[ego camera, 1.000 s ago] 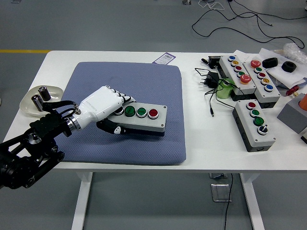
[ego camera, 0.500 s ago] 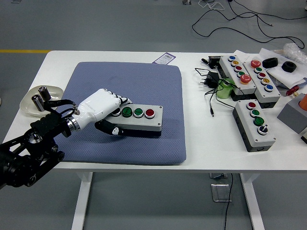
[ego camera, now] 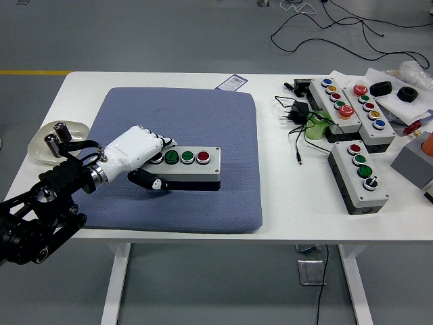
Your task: Pick up the button,place it on the desk,press the button,press the button
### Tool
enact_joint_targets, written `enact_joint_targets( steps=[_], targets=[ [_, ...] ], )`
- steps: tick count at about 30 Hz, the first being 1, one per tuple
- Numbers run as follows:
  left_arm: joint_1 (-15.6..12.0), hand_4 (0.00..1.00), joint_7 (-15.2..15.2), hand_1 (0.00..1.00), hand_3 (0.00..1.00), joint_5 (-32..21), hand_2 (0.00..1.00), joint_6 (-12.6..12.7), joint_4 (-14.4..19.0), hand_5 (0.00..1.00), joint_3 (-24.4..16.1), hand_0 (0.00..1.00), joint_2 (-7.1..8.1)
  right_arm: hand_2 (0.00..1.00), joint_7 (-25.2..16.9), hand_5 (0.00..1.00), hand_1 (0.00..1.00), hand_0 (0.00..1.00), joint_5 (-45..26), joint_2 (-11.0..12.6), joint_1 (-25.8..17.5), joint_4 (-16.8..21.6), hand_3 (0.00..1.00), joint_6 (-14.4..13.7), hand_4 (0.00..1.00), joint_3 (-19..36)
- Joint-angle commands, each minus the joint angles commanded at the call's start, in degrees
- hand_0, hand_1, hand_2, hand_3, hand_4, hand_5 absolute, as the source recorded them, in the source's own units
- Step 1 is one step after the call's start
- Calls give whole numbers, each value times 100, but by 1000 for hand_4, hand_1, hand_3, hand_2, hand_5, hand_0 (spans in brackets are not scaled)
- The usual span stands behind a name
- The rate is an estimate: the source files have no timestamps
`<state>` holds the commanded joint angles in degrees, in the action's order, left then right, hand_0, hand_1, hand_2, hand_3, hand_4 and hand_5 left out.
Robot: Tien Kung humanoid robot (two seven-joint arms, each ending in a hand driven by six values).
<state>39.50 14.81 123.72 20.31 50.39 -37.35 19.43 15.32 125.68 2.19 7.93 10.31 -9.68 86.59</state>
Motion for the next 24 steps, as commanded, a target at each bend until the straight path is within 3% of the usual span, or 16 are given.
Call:
enact_joint_targets(
  steps=[4, 5, 10, 11, 16, 17, 22, 23, 24],
  targets=[
    [-3, 933, -68, 37, 274, 85, 72, -66, 11, 496, -28, 2, 3, 692, 1, 193, 646, 673, 20, -1, 7, 0, 637, 2, 315, 14],
    [-8, 937, -95, 137, 399, 114, 191, -98, 13, 527, -39, 48, 5, 691, 1, 192, 647, 672, 20, -1, 6, 0, 636, 2, 315, 16],
    [-29, 937, -204, 137, 399, 295, 191, -146, 29, 527, -60, 48, 19, 691, -2, 192, 647, 672, 38, 0, 6, 0, 636, 0, 315, 34],
    [-34, 946, -223, 285, 482, 329, 315, -154, 38, 567, -64, 134, 22, 691, -3, 192, 647, 672, 40, 0, 6, 0, 636, 0, 315, 38],
    [-62, 946, -325, 285, 482, 441, 315, -77, 58, 567, -100, 134, 16, 691, -5, 192, 647, 672, 58, 2, 4, 0, 636, 0, 315, 51],
    [-66, 998, -335, 462, 534, 447, 448, -64, 60, 750, -114, 405, 14, 691, -5, 193, 646, 672, 62, 2, 4, 0, 635, 0, 314, 55],
    [-81, 998, -429, 462, 534, 492, 448, -121, 81, 750, -188, 405, 11, 691, -7, 193, 646, 672, 85, 4, 2, 0, 635, 0, 314, 73],
    [-84, 998, -445, 607, 594, 487, 602, -156, 82, 781, -204, 579, 13, 691, -8, 193, 646, 672, 85, 4, 3, 0, 635, 0, 314, 73],
    [-89, 998, -457, 607, 594, 476, 602, -196, 84, 781, -217, 579, 15, 691, -7, 193, 646, 672, 83, 3, 4, 0, 635, -1, 314, 74]
  ],
)
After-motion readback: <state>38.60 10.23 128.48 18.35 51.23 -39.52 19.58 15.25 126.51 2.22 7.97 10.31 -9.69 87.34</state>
